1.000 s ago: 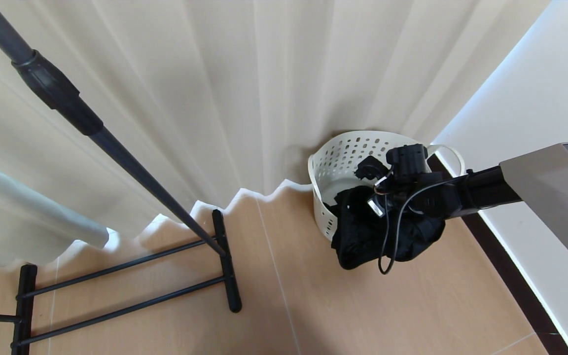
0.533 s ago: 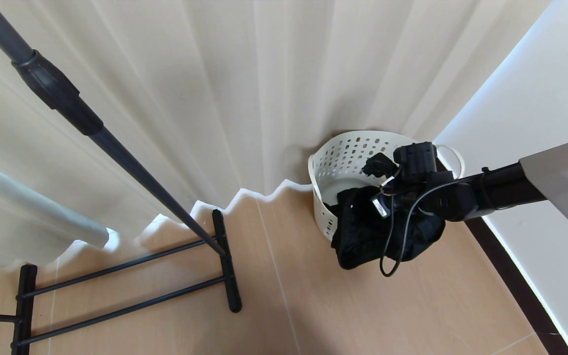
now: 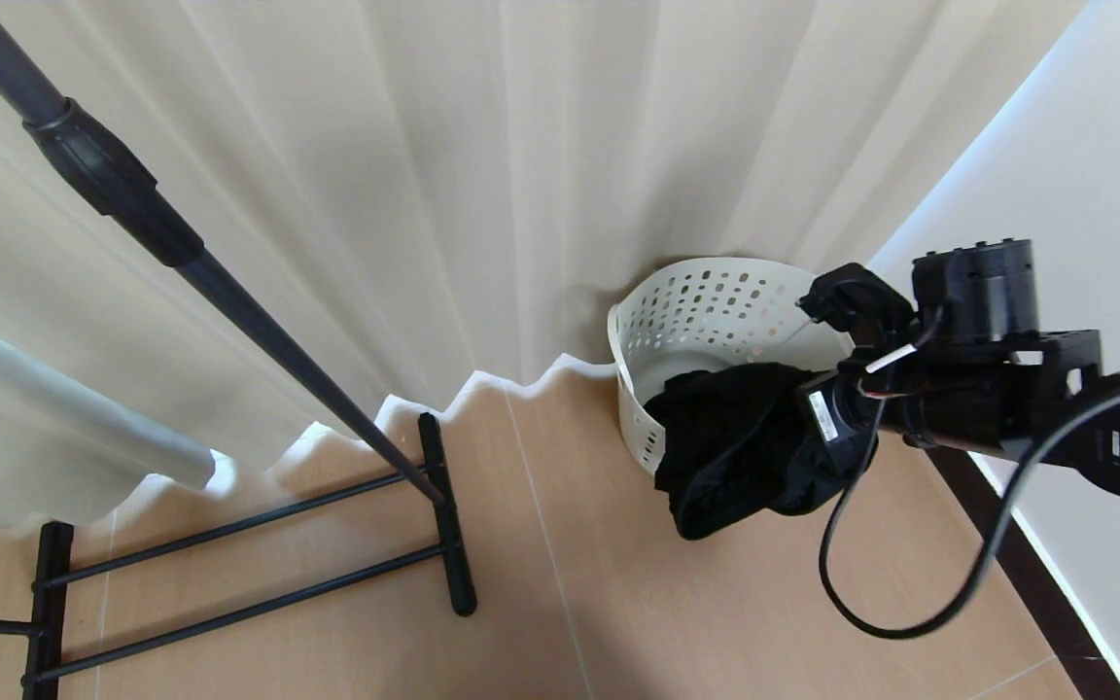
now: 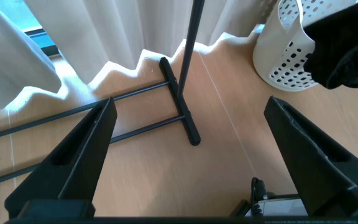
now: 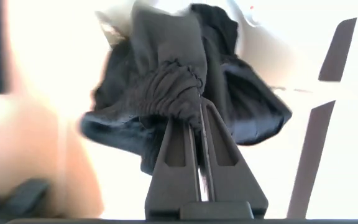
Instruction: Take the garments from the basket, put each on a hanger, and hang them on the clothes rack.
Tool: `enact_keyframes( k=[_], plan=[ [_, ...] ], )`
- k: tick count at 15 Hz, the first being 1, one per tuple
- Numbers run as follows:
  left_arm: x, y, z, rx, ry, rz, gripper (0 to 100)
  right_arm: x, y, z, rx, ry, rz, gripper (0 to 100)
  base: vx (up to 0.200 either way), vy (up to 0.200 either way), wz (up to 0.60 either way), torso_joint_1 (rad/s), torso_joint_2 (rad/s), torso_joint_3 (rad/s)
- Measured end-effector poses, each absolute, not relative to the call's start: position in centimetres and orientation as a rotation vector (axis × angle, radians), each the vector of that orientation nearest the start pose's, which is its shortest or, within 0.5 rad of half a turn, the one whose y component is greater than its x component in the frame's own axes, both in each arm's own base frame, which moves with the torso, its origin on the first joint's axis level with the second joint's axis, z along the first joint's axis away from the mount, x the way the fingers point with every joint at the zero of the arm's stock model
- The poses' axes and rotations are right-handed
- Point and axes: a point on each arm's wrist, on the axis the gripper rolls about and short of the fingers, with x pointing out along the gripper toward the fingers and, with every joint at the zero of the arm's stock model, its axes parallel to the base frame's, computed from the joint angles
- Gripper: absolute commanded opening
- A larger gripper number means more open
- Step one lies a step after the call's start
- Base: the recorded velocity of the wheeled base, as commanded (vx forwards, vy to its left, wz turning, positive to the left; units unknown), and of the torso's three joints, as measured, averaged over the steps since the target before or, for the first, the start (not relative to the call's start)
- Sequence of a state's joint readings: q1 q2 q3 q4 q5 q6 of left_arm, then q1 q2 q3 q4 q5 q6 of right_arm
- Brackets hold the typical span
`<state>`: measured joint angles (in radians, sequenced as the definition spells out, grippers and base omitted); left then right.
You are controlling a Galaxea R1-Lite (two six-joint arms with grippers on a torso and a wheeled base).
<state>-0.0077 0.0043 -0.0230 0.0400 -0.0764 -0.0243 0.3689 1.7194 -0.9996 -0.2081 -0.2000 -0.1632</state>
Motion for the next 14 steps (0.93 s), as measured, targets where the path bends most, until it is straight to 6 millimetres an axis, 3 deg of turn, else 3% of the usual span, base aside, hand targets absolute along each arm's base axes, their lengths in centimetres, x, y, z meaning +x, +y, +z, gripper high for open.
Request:
enact_keyframes(
  k=[3, 5, 14],
  plan=[
    [-2.4, -0.2, 7.8, -0.024, 0.021, -0.083, 100, 24.0, 12.2, 20.6, -0.24, 0.374, 0.309, 0, 0.0, 0.0, 0.0, 0.0, 0.0, 0.0],
    [-2.4, -0.2, 7.8, -0.025, 0.021, -0.083, 100, 21.9, 12.6, 21.3, -0.18, 0.26, 0.35, 0, 0.0, 0.0, 0.0, 0.0, 0.0, 0.0],
    [-2.4, -0.2, 7.8, -0.027, 0.022, -0.087, 100, 20.0, 12.3, 22.1, -0.143, 0.196, 0.389, 0, 0.0, 0.0, 0.0, 0.001, 0.0, 0.022]
  ],
)
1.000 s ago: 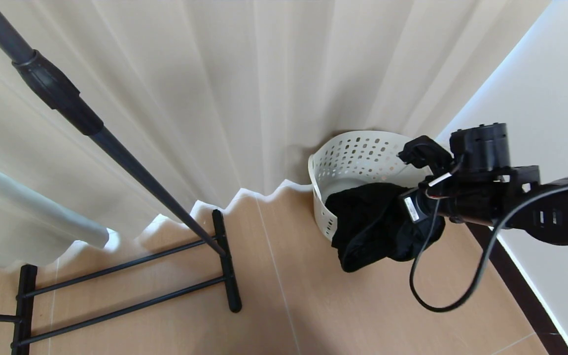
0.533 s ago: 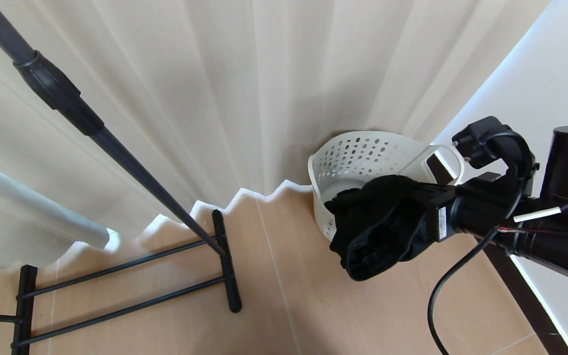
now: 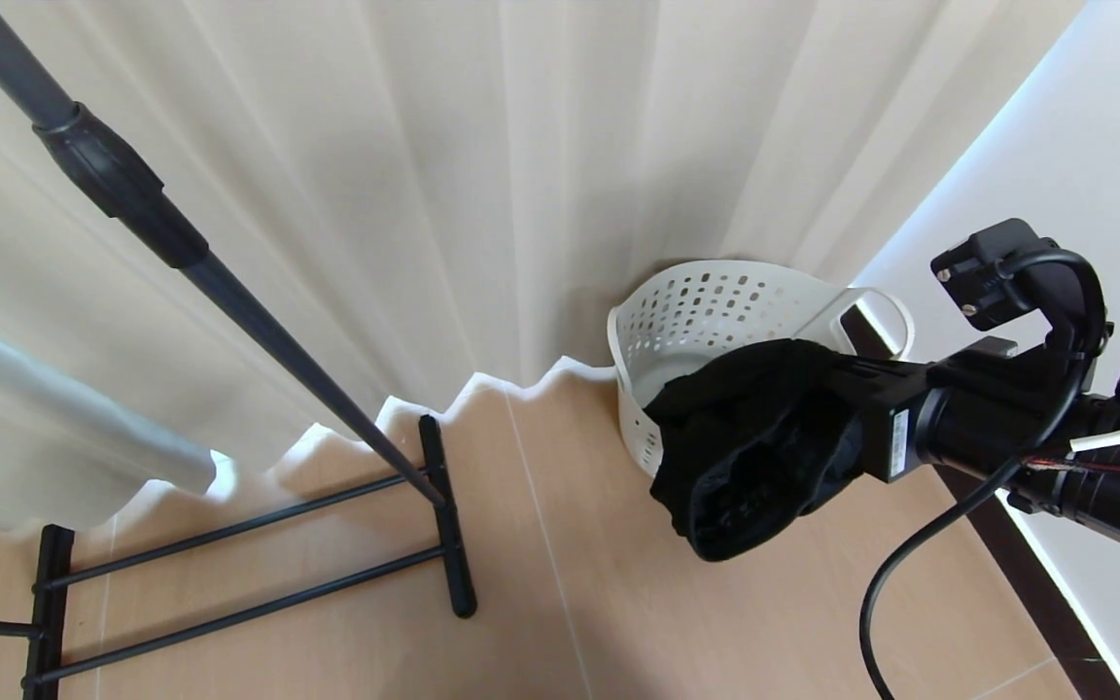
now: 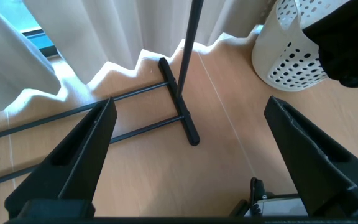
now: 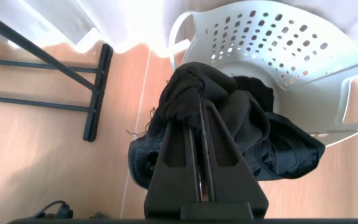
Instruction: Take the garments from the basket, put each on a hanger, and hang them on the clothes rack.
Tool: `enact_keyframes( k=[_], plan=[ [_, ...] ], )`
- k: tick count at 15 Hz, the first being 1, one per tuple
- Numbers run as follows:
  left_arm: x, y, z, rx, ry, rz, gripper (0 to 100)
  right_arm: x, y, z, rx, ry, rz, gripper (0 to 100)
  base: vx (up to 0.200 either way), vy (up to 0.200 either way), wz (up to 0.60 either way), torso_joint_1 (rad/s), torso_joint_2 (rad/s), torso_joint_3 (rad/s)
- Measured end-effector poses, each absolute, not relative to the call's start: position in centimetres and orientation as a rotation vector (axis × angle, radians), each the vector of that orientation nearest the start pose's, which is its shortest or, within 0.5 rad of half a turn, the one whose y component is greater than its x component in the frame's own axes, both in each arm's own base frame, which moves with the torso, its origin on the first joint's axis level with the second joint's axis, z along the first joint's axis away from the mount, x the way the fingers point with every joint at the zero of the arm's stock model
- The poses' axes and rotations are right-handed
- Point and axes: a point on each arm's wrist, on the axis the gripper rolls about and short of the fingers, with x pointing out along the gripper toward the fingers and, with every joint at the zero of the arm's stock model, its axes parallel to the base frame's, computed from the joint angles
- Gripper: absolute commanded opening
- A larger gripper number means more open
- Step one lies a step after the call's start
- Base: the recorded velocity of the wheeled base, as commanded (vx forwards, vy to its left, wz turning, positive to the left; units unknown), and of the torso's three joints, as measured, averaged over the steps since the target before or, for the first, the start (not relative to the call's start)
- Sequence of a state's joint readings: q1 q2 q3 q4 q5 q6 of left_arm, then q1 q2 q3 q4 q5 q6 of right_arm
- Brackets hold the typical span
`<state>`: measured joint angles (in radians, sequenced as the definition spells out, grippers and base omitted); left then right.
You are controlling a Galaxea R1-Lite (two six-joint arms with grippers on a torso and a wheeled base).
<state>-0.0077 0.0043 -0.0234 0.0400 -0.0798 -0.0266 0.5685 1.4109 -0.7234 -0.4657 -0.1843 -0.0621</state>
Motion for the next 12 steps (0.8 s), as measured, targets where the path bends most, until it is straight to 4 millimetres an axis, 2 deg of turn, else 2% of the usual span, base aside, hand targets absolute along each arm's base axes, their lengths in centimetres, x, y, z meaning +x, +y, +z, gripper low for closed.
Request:
enact_keyframes(
  k=[8, 12],
  plan=[
    [-2.44, -0.16, 7.81, -0.028, 0.022, -0.087, 100, 19.7, 12.14, 22.02, -0.125, 0.183, 0.405, 0, 0.0, 0.0, 0.0, 0.002, 0.0, 0.191],
    [-2.44, -0.16, 7.8, -0.028, 0.022, -0.087, 100, 19.66, 12.12, 21.77, -0.126, 0.183, 0.404, 0, 0.0, 0.0, 0.0, 0.062, -0.27, -0.012]
  ],
)
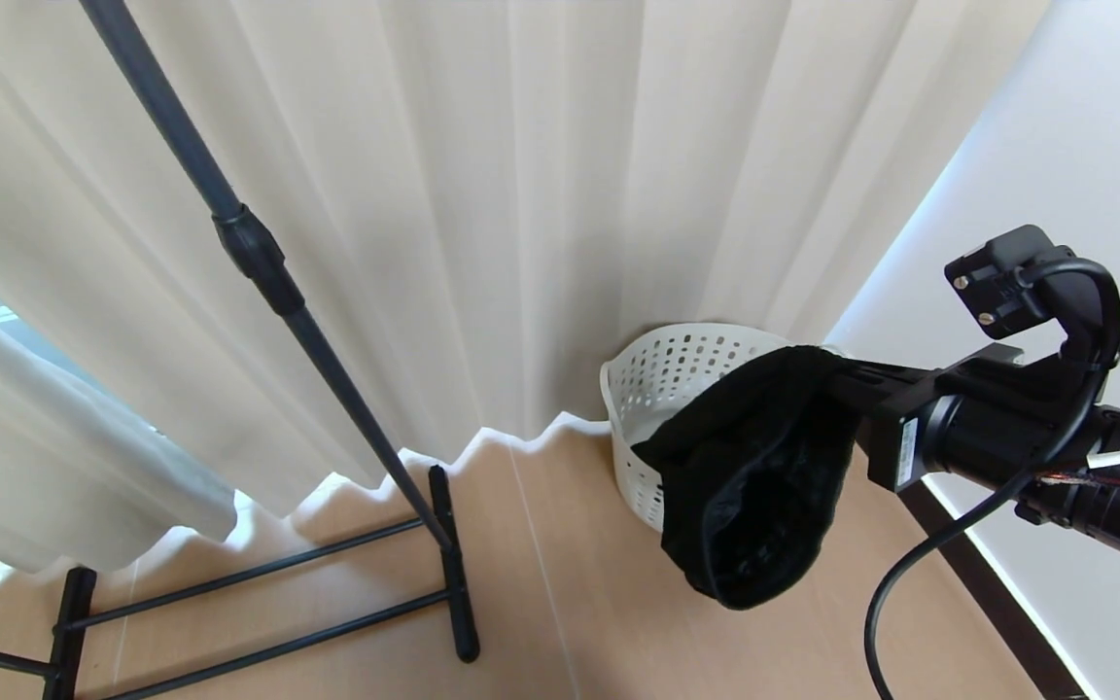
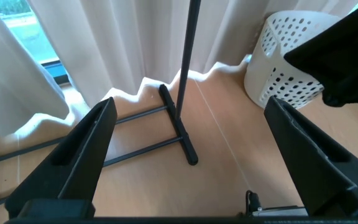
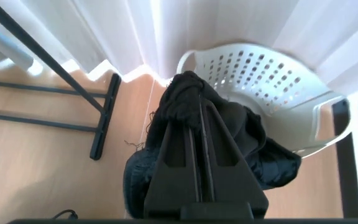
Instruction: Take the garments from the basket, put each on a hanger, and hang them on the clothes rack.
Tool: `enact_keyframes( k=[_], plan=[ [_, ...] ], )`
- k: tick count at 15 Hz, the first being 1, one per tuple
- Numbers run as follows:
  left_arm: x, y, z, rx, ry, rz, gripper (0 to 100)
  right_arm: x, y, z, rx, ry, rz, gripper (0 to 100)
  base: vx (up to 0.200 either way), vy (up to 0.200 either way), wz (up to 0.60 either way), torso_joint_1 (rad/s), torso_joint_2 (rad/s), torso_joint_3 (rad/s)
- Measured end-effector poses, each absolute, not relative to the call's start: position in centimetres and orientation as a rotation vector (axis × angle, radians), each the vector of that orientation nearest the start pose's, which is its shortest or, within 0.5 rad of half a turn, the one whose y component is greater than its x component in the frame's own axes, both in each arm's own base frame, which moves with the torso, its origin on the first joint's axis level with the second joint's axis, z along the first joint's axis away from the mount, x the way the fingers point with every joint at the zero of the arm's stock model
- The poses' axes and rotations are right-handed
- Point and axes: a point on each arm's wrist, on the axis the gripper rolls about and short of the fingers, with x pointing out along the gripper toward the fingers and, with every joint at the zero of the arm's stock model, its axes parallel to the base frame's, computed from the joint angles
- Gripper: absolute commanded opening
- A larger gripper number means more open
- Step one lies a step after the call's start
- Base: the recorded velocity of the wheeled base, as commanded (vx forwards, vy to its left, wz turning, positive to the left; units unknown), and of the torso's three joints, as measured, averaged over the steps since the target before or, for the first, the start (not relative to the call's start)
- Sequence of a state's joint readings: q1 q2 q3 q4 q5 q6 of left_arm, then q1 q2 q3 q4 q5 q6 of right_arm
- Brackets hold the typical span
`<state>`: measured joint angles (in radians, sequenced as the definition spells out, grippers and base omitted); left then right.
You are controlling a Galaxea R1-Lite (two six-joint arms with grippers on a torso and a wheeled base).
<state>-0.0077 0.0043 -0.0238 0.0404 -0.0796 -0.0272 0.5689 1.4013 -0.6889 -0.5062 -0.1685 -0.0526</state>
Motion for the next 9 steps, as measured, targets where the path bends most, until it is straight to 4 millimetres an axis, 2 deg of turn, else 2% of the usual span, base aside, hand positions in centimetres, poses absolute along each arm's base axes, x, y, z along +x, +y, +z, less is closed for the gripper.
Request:
enact_keyframes(
  k=[3, 9],
  plan=[
    [-2.44, -0.16, 7.82, -0.027, 0.021, -0.087, 100, 19.61, 12.08, 21.65, -0.132, 0.186, 0.402, 0, 0.0, 0.0, 0.0, 0.108, -0.44, -0.118],
    [-2.45, -0.16, 7.83, -0.027, 0.02, -0.087, 100, 19.5, 12.01, 21.64, -0.132, 0.186, 0.401, 0, 0.0, 0.0, 0.0, 0.163, -0.48, -0.13]
  ],
)
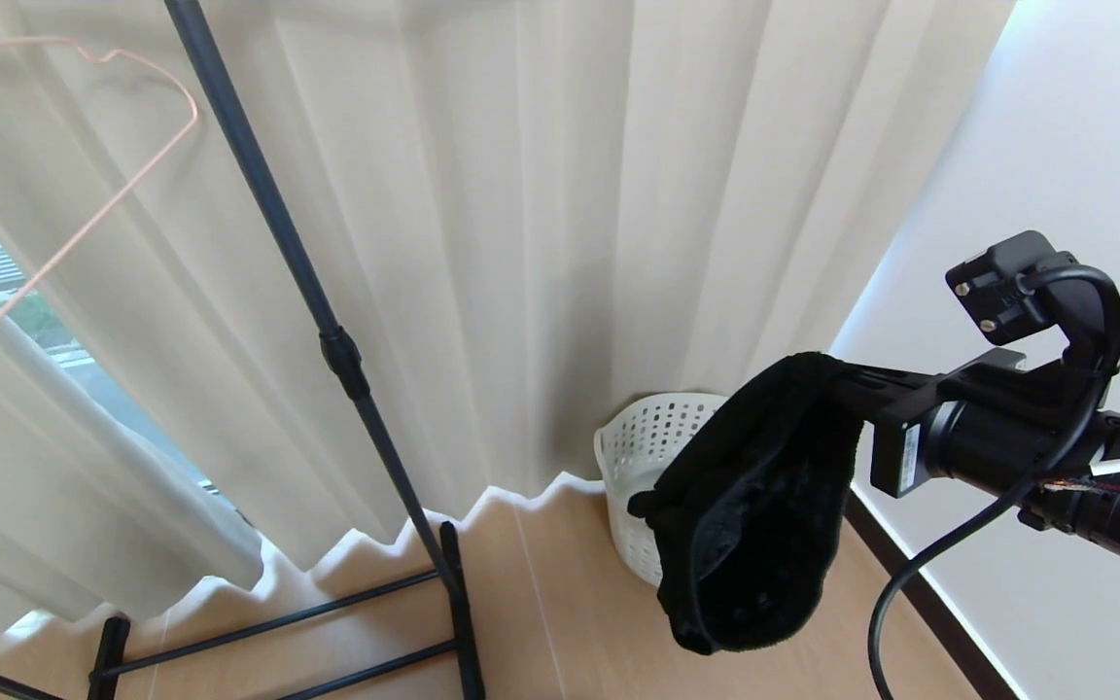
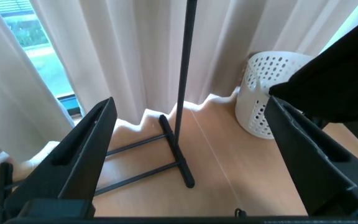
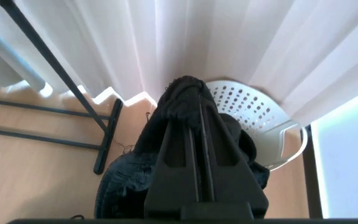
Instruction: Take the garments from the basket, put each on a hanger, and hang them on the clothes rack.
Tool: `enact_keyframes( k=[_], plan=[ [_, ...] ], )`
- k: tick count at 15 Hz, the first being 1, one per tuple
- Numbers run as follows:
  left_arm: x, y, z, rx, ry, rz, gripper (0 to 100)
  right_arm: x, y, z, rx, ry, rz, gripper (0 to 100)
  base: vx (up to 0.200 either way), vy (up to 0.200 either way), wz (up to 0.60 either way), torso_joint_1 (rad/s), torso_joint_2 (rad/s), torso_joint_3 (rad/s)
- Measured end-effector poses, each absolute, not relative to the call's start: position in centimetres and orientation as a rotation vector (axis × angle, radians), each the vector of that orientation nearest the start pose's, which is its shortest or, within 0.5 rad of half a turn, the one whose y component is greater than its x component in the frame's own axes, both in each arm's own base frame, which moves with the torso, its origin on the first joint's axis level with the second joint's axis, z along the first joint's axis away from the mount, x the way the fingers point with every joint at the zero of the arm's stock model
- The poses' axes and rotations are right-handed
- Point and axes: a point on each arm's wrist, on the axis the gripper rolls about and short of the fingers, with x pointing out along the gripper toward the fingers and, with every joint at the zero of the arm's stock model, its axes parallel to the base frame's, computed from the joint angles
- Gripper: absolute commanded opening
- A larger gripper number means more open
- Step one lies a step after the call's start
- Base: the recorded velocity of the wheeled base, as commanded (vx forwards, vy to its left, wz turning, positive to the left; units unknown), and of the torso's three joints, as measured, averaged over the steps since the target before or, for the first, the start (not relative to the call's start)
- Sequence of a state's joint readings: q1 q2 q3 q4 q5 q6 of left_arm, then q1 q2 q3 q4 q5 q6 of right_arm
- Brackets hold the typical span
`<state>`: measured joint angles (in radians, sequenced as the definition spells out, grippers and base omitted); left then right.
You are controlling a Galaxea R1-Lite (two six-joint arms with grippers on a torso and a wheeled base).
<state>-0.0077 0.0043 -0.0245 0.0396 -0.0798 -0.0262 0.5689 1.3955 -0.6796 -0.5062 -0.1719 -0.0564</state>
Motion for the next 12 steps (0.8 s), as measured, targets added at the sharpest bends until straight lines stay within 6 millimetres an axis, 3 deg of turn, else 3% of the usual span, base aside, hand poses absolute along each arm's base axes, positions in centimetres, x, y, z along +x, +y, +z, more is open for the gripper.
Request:
enact_keyframes(
  k=[12],
  plan=[
    [-2.44, -0.16, 7.81, -0.027, 0.021, -0.087, 100, 19.07, 11.74, 22.17, -0.124, 0.164, 0.401, 0, 0.0, 0.0, 0.0, 0.219, -0.55, -0.178]
  ],
)
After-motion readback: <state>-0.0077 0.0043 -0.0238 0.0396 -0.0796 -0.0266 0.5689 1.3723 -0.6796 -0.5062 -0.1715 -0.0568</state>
